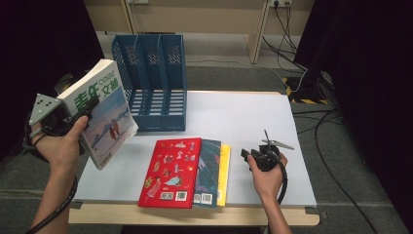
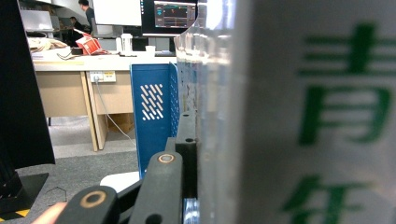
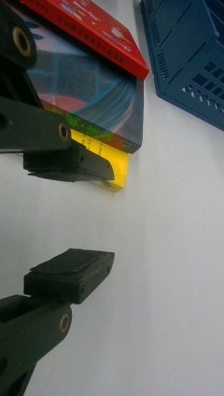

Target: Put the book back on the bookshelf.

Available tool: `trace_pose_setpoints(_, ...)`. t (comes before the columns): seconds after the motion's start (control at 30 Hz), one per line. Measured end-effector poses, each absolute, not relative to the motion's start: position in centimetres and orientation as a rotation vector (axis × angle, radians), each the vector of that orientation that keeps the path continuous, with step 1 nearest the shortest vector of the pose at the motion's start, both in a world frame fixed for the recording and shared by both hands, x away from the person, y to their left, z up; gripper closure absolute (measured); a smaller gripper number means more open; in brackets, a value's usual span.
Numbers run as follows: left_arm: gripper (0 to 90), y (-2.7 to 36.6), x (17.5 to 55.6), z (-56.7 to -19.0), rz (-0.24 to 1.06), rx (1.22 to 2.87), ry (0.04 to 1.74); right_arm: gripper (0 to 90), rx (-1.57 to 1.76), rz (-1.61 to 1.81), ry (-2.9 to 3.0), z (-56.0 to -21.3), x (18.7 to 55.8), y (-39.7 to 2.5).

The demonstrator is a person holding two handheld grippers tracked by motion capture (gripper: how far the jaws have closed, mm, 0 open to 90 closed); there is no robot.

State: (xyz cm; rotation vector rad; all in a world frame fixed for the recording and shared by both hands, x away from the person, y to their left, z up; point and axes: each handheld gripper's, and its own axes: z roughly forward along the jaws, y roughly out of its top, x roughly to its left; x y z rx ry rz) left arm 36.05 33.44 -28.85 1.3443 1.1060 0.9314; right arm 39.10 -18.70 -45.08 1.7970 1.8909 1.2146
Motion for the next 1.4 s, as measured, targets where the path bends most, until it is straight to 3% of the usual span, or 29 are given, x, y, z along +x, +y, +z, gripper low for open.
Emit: trace_pose_setpoints(1.4,73.6,33.3,38.3,-27.1,0.941,1.322,1.106,54.7,1.793,1.217,1.885,-45.1,39.2,-18.8)
